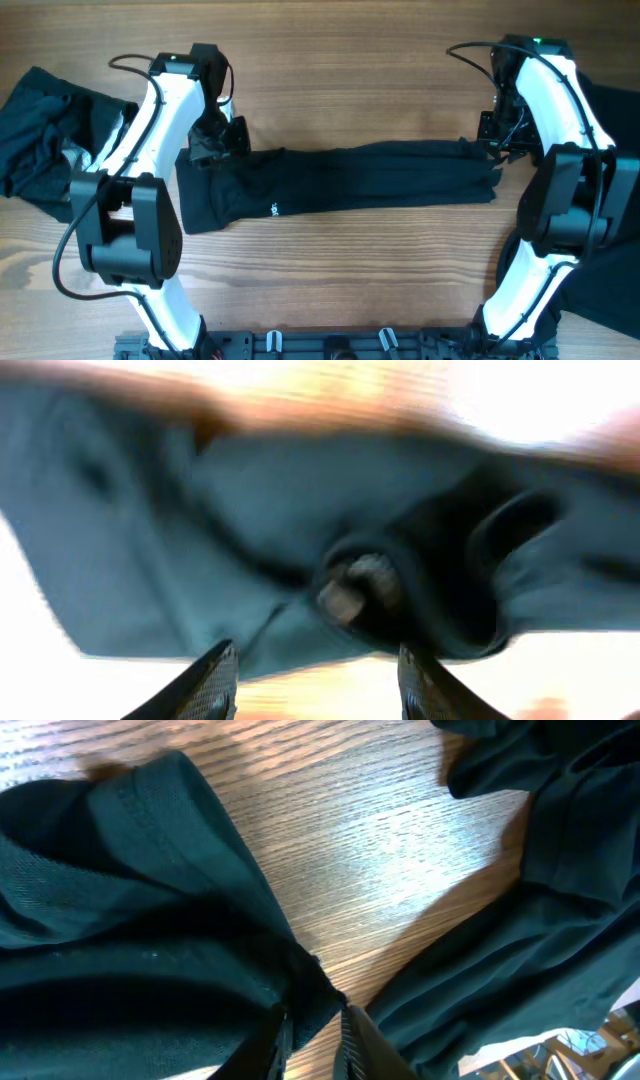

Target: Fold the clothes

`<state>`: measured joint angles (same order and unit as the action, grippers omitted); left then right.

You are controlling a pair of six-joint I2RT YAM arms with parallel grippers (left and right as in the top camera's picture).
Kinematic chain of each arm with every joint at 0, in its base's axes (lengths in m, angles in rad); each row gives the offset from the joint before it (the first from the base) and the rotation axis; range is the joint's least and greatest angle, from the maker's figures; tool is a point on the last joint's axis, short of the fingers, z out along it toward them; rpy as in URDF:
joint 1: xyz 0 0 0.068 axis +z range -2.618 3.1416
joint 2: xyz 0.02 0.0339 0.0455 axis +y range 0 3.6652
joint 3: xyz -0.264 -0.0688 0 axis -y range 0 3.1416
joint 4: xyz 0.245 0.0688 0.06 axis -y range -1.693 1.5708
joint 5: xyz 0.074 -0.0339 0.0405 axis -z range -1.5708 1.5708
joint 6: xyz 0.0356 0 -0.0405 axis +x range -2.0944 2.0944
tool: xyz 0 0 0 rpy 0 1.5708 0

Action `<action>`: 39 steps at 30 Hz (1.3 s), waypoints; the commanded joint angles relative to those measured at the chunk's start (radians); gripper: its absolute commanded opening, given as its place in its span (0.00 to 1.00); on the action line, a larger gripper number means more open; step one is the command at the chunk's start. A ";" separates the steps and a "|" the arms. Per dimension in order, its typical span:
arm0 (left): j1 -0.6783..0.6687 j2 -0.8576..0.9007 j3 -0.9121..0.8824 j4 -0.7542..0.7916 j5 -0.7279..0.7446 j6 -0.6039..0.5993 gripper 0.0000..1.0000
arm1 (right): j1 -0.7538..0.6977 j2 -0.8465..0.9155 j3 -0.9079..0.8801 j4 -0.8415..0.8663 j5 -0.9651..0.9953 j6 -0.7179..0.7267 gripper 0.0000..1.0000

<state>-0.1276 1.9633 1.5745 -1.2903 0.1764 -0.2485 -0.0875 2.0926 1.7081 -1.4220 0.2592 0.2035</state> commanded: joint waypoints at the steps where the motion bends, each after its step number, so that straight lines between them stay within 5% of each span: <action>1: 0.005 -0.030 -0.006 0.076 0.140 0.007 0.54 | -0.009 -0.019 -0.019 0.000 -0.001 -0.042 0.31; 13: -0.122 -0.023 -0.143 0.177 0.103 0.005 0.64 | -0.048 -0.019 -0.053 0.073 -0.070 -0.045 0.36; 14: -0.132 -0.021 -0.158 0.195 0.097 0.005 0.56 | -0.049 -0.019 -0.053 0.076 -0.074 -0.047 0.36; 16: -0.138 -0.020 -0.164 0.216 0.015 0.005 0.09 | -0.049 -0.019 -0.053 0.076 -0.074 -0.048 0.36; 18: -0.126 -0.021 -0.163 0.227 -0.180 -0.048 0.04 | -0.049 -0.019 -0.053 0.075 -0.084 -0.081 0.36; 22: -0.098 -0.020 -0.163 0.159 -0.194 -0.052 0.04 | -0.074 -0.019 -0.055 0.096 -0.212 -0.209 0.36; 28: -0.099 -0.020 -0.163 0.103 -0.188 -0.051 0.58 | -0.154 -0.019 -0.117 0.195 -0.418 -0.385 0.47; 39: -0.075 -0.105 -0.162 0.105 -0.167 -0.051 0.66 | -0.168 -0.019 -0.248 0.267 -0.539 -0.538 0.62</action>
<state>-0.2192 1.9411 1.4139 -1.1934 0.0082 -0.2981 -0.2581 2.0922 1.4799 -1.1625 -0.2462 -0.2810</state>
